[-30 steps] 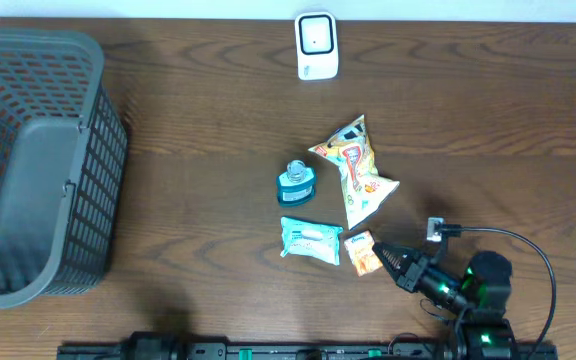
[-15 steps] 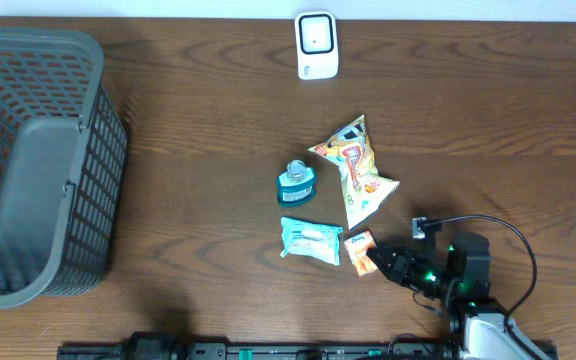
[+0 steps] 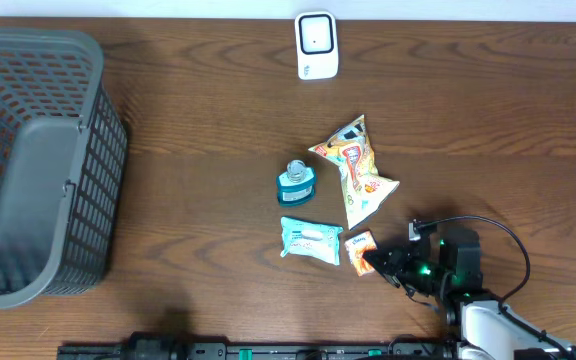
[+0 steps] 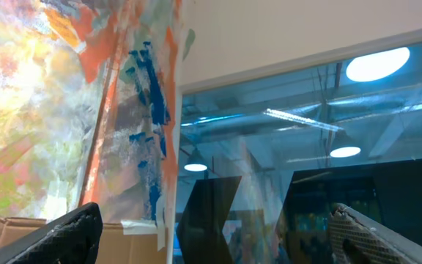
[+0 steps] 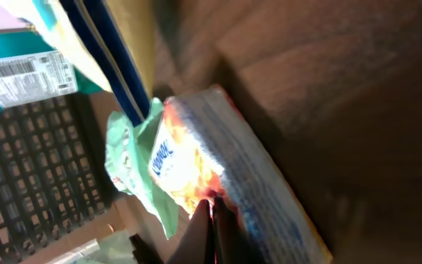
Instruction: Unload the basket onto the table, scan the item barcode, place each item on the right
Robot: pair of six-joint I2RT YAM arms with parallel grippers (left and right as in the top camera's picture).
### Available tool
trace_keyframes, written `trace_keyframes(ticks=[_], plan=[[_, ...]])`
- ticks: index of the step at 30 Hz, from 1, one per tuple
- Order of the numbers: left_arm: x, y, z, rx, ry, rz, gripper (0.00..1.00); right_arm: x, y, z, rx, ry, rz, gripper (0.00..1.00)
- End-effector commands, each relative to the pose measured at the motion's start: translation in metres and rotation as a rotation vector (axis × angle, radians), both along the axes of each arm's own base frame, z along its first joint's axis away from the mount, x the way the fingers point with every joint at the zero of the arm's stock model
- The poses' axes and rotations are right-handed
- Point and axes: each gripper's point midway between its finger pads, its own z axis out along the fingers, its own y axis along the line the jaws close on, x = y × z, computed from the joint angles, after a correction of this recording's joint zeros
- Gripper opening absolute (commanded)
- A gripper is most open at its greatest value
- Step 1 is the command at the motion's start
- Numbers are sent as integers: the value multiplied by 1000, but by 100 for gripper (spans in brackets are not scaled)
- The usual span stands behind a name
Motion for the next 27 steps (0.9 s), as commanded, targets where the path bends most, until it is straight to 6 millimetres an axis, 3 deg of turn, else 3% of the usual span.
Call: trace_keyframes(ticks=[1, 6, 10, 11, 13, 14, 15, 18, 19, 23, 27], plan=[[-8, -3, 1, 18, -15, 26, 98, 3, -27, -26, -176, 69, -93, 2], [-8, -7, -1, 18, -3, 83, 98, 19, -48, -4, -400, 69, -5, 1], [-9, -9, -1, 18, -3, 116, 98, 39, -58, 49, -497, 8, 24, 2], [-9, -9, 0, 18, -4, 117, 98, 42, -57, 64, -484, 2, 13, 5], [-9, -9, 0, 18, -4, 117, 98, 41, -57, 75, -469, 26, -16, 13], [-9, -9, 0, 18, -4, 117, 98, 39, -57, 81, -457, 47, -38, 26], [-9, -9, 0, 18, -4, 117, 98, 38, -57, 83, -450, 59, -51, 46], [-9, -9, 0, 18, -4, 117, 98, 23, -58, 78, -441, 138, -64, 64], [-9, -9, 0, 18, -4, 117, 98, 14, -58, 74, -448, 177, -53, 66], [-9, -9, 0, 18, -4, 117, 98, -23, -63, 47, -416, 436, -176, 52], [-9, -9, 0, 18, -4, 117, 98, -34, -69, 21, -394, 553, -332, 38]])
